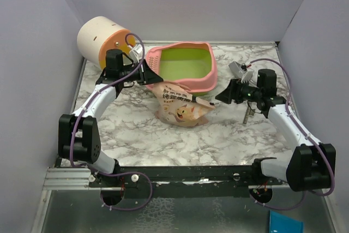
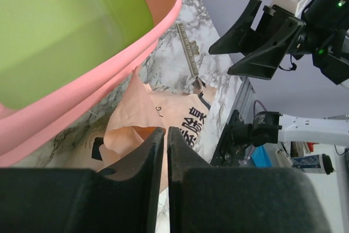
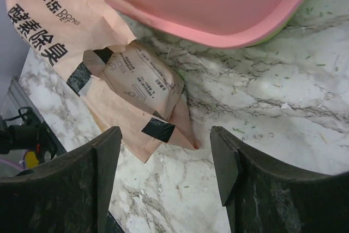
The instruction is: Fill the litter box with clean litter
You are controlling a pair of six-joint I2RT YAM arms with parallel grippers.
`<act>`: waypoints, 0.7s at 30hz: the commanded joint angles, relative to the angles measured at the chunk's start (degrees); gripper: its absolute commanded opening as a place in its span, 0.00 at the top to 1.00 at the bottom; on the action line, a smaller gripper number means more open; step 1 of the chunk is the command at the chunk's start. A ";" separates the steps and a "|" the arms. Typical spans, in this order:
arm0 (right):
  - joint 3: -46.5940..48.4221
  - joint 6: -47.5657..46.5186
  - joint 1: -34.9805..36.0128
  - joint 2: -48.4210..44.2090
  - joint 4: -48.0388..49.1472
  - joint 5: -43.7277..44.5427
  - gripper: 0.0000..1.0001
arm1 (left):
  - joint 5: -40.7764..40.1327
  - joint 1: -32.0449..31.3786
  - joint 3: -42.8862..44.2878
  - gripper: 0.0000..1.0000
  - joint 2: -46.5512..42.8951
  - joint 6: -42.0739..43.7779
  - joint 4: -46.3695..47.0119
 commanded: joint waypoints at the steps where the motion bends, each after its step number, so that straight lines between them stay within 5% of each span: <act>1: 1.43 0.85 2.15 3.83 4.64 -5.85 0.33 | 2.95 -0.47 -1.90 0.98 -4.16 1.97 2.10; 17: 2.79 0.93 4.32 7.80 6.86 -5.31 0.32 | 4.31 -1.03 -9.13 1.00 -12.74 6.36 13.41; 21: 3.18 0.18 4.31 6.82 4.97 -3.06 0.31 | -9.94 -0.27 -3.43 0.58 -10.04 13.93 -3.90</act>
